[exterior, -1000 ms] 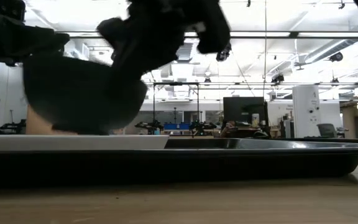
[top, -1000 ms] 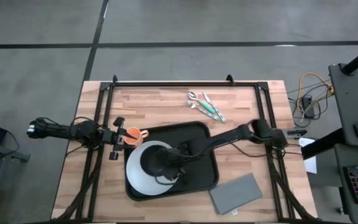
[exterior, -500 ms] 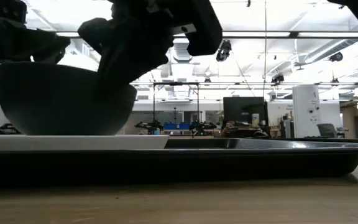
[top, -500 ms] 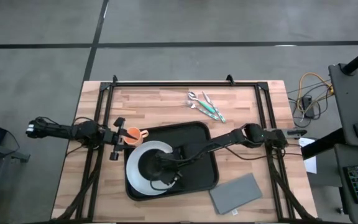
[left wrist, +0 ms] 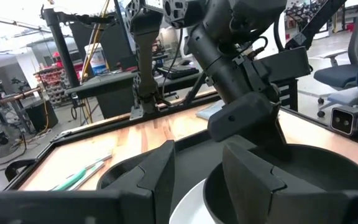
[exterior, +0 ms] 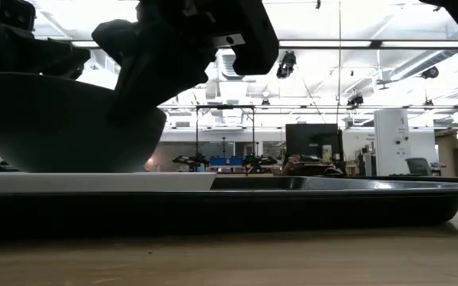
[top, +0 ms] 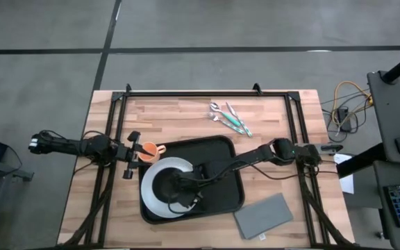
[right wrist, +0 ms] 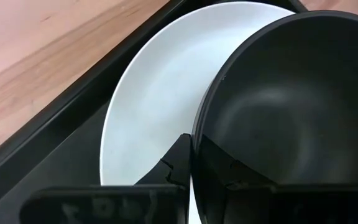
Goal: Set up tray
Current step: Put the black bowl on the white plate
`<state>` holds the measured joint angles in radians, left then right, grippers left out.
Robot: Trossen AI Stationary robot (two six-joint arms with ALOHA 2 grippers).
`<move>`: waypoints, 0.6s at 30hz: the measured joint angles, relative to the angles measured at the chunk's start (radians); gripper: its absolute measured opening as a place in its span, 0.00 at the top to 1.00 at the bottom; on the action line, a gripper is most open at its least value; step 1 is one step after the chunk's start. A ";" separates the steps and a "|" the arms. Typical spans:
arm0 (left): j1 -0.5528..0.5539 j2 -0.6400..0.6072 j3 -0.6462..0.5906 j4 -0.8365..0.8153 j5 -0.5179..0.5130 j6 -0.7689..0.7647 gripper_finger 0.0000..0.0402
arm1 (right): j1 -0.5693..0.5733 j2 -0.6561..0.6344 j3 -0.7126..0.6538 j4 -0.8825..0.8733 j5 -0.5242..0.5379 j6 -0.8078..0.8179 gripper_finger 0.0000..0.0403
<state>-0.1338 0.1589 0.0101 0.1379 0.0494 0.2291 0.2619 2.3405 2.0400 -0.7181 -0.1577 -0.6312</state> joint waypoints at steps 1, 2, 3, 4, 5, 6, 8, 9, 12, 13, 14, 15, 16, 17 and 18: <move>0.000 0.000 0.000 0.000 0.000 0.000 0.71 | 0.000 0.000 0.000 -0.001 0.000 0.000 0.98; 0.000 0.000 0.000 0.000 0.000 0.000 0.71 | 0.000 0.000 -0.001 0.000 0.000 0.001 0.98; 0.000 0.000 0.001 0.000 0.000 0.000 0.71 | 0.000 0.000 -0.002 0.001 0.000 0.001 0.98; 0.000 0.000 0.001 0.000 0.000 0.000 0.71 | 0.000 0.000 -0.004 0.003 0.000 0.003 0.98; 0.000 -0.001 0.001 0.000 0.000 0.000 0.71 | 0.000 0.000 -0.006 0.003 0.000 0.008 0.97; 0.000 0.000 0.000 0.000 0.000 0.000 0.71 | 0.000 0.000 -0.007 0.004 0.000 0.018 0.96; 0.000 0.001 0.000 0.000 0.000 0.000 0.71 | 0.000 0.000 -0.009 0.010 0.000 0.035 0.95; 0.000 0.004 0.000 0.000 0.000 0.000 0.71 | 0.000 0.000 -0.011 0.022 0.000 0.042 0.94; 0.000 0.005 0.000 0.000 0.000 0.000 0.71 | 0.000 0.000 -0.014 0.033 0.000 0.046 0.92; 0.000 0.005 0.000 0.000 0.000 0.000 0.71 | 0.000 0.000 -0.017 0.035 0.000 0.046 0.91; 0.000 0.005 0.000 0.000 0.000 0.000 0.71 | 0.000 0.000 -0.021 0.040 0.000 0.046 0.90; 0.000 0.005 0.000 0.000 0.000 0.000 0.71 | 0.000 0.000 -0.024 0.045 0.000 0.048 0.89; 0.000 0.004 0.000 0.000 0.000 0.000 0.71 | 0.000 0.000 -0.026 0.048 0.000 0.048 0.88; 0.000 0.004 0.000 0.000 0.000 0.000 0.71 | 0.000 0.000 -0.027 0.048 0.000 0.048 0.87; 0.000 0.005 0.000 0.000 0.000 0.000 0.71 | 0.000 0.000 -0.027 0.048 0.000 0.048 0.85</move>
<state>-0.1337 0.1635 0.0105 0.1379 0.0491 0.2287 0.2615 2.3405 2.0125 -0.6697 -0.1581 -0.5827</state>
